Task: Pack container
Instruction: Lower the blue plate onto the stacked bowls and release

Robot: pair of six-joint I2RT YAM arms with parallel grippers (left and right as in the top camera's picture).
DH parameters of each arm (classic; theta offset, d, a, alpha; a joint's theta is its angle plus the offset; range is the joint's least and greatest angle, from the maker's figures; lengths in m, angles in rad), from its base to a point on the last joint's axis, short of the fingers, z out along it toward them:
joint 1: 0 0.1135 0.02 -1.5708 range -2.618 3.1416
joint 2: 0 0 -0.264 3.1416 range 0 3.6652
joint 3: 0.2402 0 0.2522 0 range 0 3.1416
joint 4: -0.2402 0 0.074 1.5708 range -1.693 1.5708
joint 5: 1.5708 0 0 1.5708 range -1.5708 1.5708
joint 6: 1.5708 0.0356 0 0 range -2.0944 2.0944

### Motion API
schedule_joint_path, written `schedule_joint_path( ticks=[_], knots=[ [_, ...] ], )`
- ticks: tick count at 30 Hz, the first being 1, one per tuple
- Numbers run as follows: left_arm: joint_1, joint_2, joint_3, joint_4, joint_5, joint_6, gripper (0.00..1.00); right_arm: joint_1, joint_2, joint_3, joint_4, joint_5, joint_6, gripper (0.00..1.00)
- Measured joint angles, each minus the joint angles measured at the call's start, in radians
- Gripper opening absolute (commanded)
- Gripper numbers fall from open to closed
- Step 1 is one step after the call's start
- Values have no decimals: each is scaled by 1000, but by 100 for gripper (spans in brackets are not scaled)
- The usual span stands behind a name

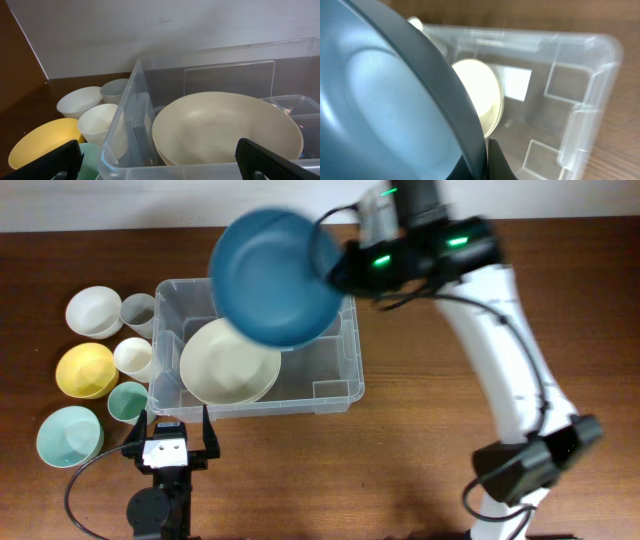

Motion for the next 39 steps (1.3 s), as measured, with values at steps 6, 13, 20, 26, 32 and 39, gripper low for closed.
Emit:
schedule_joint_path(
  ticks=[6, 13, 20, 26, 32, 39],
  knots=[
    [0, 0, 0, 0, 0, 0, 100, 131, 136, -11, 1, 130, 72, 4],
    [0, 0, 0, 0, 0, 0, 100, 163, 236, -18, 28, 115, 107, 4],
    [0, 0, 0, 0, 0, 0, 100, 172, 305, -18, 77, 67, 130, 4],
    [0, 0, 0, 0, 0, 0, 100, 172, 358, -18, 90, 10, 135, 8],
    [0, 0, 0, 0, 0, 0, 100, 172, 363, -19, 90, -19, 138, 52],
    [0, 0, 0, 0, 0, 0, 100, 172, 363, -19, 91, -39, 141, 61]
  ],
)
